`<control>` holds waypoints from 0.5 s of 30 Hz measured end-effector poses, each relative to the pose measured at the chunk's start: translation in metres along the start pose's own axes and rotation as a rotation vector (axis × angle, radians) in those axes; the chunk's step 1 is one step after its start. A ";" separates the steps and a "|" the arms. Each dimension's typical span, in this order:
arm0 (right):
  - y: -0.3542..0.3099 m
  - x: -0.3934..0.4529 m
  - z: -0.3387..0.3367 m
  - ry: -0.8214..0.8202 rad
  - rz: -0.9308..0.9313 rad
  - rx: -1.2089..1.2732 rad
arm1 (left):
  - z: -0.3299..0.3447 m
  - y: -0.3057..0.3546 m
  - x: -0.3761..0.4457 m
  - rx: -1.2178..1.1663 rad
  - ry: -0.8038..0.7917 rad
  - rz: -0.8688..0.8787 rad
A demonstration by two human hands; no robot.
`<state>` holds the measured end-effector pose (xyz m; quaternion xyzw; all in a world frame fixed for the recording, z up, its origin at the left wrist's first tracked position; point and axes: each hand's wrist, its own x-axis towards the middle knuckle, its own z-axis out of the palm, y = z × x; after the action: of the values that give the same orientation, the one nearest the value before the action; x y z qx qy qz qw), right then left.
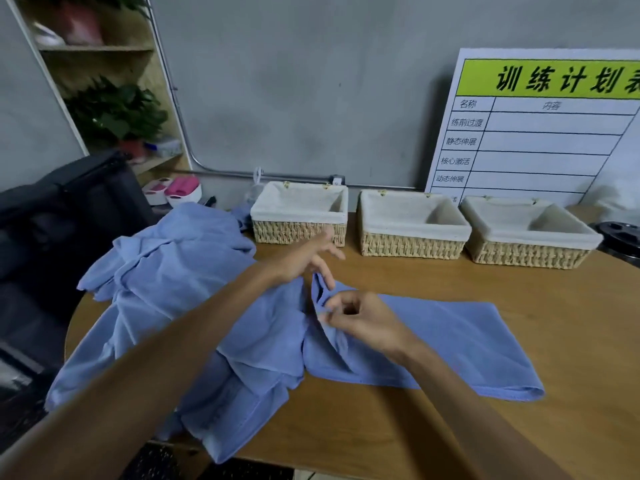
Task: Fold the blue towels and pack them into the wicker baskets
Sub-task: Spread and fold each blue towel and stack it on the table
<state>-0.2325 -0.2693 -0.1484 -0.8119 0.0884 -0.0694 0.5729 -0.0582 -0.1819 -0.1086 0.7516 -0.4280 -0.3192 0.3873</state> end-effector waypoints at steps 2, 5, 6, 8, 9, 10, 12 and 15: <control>0.004 -0.003 0.005 -0.046 0.019 0.011 | 0.010 -0.014 -0.003 0.167 0.038 0.002; 0.006 -0.012 -0.011 0.108 -0.032 0.010 | 0.024 -0.028 -0.001 0.462 0.218 0.107; 0.010 -0.015 -0.021 0.207 -0.066 -0.024 | 0.031 -0.030 0.000 0.525 0.295 0.159; 0.029 -0.023 -0.047 0.386 -0.097 -0.221 | 0.052 -0.023 -0.003 0.539 0.378 0.235; 0.042 -0.029 -0.060 0.417 -0.089 -0.363 | 0.066 -0.017 -0.006 0.537 0.368 0.245; 0.054 -0.036 -0.072 0.402 -0.072 -0.514 | 0.082 -0.011 -0.008 0.547 0.323 0.227; 0.080 -0.053 -0.095 0.286 0.019 -0.776 | 0.116 -0.004 -0.008 0.609 0.166 0.130; 0.105 -0.079 -0.126 0.142 0.171 -0.964 | 0.159 -0.003 0.010 0.771 0.011 0.014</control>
<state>-0.3435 -0.4016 -0.2066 -0.9676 0.2155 -0.0287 0.1284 -0.1819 -0.2387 -0.1910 0.8409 -0.5197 -0.1278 0.0807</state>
